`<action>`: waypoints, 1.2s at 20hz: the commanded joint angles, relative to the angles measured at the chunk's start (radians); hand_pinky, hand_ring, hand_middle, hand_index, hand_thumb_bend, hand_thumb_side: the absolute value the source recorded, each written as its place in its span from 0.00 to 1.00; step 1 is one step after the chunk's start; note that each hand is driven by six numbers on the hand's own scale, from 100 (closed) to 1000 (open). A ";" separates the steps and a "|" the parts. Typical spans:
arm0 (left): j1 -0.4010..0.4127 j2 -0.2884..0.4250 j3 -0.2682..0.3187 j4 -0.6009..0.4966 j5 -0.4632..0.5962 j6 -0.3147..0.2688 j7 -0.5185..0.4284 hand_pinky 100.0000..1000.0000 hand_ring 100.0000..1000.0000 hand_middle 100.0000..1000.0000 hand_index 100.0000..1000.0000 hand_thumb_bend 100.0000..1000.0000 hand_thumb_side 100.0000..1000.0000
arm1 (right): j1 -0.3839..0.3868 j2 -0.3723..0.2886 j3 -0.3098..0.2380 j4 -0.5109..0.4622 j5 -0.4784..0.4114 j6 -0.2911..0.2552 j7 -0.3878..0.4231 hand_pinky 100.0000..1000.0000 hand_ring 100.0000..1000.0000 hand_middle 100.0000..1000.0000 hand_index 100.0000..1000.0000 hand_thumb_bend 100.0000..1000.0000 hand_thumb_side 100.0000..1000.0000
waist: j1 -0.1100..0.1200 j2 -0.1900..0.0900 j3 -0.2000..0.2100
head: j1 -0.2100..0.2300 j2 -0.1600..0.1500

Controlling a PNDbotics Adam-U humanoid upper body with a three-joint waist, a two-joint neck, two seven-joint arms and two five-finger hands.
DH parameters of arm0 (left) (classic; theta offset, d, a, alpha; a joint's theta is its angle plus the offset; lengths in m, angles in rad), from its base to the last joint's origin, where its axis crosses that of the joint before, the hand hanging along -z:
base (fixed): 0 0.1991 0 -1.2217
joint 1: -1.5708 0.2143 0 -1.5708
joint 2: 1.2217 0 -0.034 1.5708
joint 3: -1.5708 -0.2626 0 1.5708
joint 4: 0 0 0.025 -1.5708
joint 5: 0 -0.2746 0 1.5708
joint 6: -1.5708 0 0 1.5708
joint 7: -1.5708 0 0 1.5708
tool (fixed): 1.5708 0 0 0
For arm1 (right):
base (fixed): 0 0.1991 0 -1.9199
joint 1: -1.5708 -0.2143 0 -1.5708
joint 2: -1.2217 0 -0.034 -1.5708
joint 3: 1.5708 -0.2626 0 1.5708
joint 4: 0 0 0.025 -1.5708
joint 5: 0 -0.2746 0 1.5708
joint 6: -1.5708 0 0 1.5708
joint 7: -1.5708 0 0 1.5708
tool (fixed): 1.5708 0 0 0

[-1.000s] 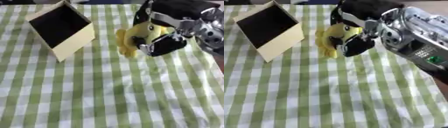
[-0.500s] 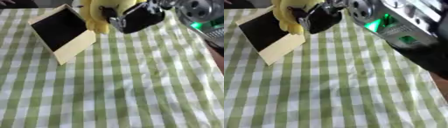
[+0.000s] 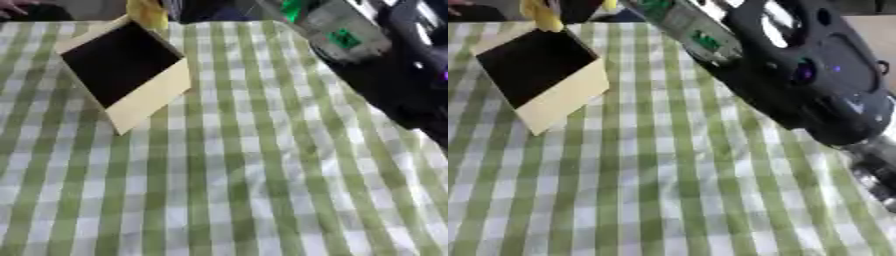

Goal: Pick up objects on the table and place them in the box.

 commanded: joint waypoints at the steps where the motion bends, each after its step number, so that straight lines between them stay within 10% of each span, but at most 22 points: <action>1: -0.017 0.009 -0.003 -0.019 0.011 -0.002 -0.006 0.40 0.47 0.56 0.81 0.00 0.80 | -0.031 0.054 -0.049 0.102 0.051 0.012 -0.041 0.77 0.64 0.31 0.48 0.00 0.11 | 0.003 -0.016 0.010 | -0.018 -0.020; 24: -0.028 -0.008 -0.008 -0.019 0.031 -0.005 -0.020 0.40 0.46 0.56 0.81 0.00 0.81 | -0.018 0.255 -0.095 0.381 0.117 -0.007 -0.232 0.78 0.64 0.32 0.50 0.00 0.11 | -0.011 0.005 0.057 | -0.065 -0.034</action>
